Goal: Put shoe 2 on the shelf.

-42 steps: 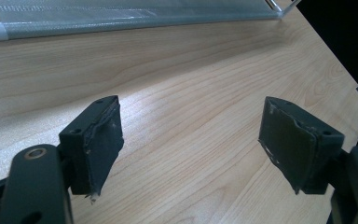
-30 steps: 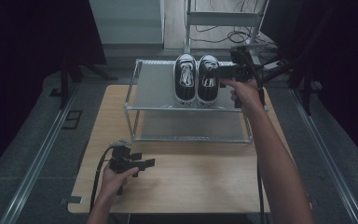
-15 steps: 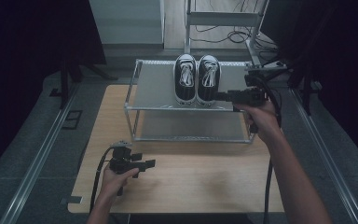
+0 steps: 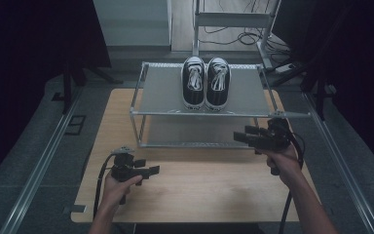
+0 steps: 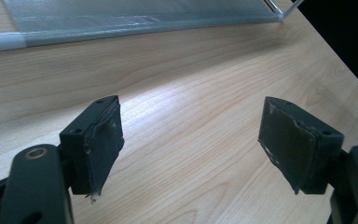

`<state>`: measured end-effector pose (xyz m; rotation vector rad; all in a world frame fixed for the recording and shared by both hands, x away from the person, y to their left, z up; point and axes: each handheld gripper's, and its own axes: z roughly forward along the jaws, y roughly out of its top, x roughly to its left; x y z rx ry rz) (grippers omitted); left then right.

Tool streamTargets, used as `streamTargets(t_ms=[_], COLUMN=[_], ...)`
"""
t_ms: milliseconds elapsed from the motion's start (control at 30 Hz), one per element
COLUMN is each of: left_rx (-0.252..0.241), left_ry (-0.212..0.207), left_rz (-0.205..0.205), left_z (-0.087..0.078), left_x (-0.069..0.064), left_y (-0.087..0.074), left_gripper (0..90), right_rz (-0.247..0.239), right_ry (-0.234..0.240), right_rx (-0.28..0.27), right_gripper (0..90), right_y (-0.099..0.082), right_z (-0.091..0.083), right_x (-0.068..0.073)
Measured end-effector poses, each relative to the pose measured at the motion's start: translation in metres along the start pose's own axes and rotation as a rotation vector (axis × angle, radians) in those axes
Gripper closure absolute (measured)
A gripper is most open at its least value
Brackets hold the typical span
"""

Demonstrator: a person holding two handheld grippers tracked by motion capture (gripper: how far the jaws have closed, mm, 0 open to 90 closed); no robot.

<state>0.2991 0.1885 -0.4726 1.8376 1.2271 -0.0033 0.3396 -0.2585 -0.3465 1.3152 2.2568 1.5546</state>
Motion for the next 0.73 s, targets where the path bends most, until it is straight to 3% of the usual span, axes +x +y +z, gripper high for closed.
streamTargets(t_ms=[200, 600, 733], left_rx=[-0.001, 0.003, 0.002], left_ry=[0.005, 0.025, 0.071], left_rz=[-0.003, 0.001, 0.013], left_z=[0.0, 0.001, 0.003], left_x=[0.001, 0.005, 0.008], left_y=[0.0, -0.001, -0.004], left_gripper=[21.8, 21.9, 21.6], right_rz=[-0.018, -0.046, -0.045], right_ry=[0.003, -0.004, -0.006], right_rx=[0.0, -0.026, -0.032], right_gripper=[30.8, 30.8, 29.9], right_y=[-0.032, -0.038, -0.05], right_z=[0.001, 0.0, -0.001], right_x=[-0.007, -0.007, -0.013])
